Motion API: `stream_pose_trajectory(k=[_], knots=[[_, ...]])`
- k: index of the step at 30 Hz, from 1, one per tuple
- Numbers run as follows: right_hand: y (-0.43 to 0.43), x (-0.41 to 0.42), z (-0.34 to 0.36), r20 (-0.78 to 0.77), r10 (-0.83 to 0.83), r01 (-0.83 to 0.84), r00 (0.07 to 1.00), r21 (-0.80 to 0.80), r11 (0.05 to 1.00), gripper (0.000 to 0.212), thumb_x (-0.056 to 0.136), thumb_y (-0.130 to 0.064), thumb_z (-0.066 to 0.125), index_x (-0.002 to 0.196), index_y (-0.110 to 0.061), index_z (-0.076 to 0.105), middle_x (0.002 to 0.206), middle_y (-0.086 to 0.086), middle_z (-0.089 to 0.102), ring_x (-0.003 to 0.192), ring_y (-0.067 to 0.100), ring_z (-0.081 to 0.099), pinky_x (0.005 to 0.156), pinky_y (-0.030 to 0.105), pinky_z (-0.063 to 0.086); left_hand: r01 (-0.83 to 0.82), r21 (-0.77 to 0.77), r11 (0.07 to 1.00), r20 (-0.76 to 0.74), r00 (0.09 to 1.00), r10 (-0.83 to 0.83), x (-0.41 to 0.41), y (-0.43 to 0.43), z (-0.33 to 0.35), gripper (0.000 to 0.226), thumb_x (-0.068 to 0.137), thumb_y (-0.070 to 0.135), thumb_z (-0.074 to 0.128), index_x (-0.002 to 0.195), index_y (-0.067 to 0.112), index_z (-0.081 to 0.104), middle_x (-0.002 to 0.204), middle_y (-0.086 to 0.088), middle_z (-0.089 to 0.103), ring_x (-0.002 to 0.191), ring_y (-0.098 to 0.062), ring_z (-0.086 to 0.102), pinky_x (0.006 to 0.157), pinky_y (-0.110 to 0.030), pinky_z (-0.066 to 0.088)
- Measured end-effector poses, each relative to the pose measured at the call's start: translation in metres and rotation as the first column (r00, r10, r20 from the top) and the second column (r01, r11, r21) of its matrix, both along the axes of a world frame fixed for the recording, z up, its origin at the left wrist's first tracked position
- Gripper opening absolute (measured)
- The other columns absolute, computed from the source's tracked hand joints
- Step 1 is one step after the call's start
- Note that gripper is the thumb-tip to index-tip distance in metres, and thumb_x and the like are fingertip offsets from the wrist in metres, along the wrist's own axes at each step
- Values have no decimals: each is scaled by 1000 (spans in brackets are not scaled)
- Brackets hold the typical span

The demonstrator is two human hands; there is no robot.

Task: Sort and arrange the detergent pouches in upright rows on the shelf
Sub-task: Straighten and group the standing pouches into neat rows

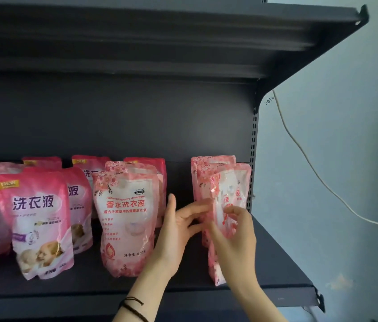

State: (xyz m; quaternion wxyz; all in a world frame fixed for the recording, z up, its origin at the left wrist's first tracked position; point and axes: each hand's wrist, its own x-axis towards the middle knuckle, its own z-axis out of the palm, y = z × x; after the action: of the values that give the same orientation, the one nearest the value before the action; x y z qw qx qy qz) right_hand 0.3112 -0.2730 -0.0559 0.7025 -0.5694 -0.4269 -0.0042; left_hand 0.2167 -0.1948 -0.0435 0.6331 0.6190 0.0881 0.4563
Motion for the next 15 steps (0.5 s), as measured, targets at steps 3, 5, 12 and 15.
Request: stream_pose_trajectory(k=[3, 5, 12, 15], knots=[[-4, 2, -3, -65, 6, 0, 998, 83, 997, 23, 89, -18, 59, 96, -39, 52, 93, -16, 64, 85, -6, 60, 63, 12, 50, -127, 69, 990, -59, 990, 131, 9, 1, -5, 43, 89, 50, 44, 117, 26, 67, 117, 12, 68, 115, -6, 60, 90, -28, 50], [-4, 5, -1, -78, -14, 26, 997, 151, 988, 27, 93, -14, 52, 88, -40, 53, 81, -15, 65, 73, -3, 61, 57, 10, 46, -108, 74, 991, -116, 986, 116, 17, 2, -10, 44, 84, 49, 54, 122, 28, 62, 119, 13, 67, 114, -6, 60, 94, -30, 50], [7, 33, 9, -88, 102, -84, 991, 191, 978, 30, 99, -20, 43, 71, -29, 47, 64, -12, 53, 58, 4, 48, 53, 19, 46, -146, -83, 986, 21, 989, 149, 34, 7, -16, 41, 82, 33, 67, 120, 18, 60, 115, -4, 70, 108, -20, 66, 83, -29, 54], [16, 50, 8, -130, 142, -122, 981, 154, 981, 23, 100, -26, 43, 79, -19, 49, 76, 3, 59, 69, 16, 56, 63, 36, 52, -180, -123, 976, 105, 976, 193, 40, 6, -17, 32, 85, 20, 66, 114, 10, 58, 111, -8, 71, 104, -23, 68, 77, -26, 56]])
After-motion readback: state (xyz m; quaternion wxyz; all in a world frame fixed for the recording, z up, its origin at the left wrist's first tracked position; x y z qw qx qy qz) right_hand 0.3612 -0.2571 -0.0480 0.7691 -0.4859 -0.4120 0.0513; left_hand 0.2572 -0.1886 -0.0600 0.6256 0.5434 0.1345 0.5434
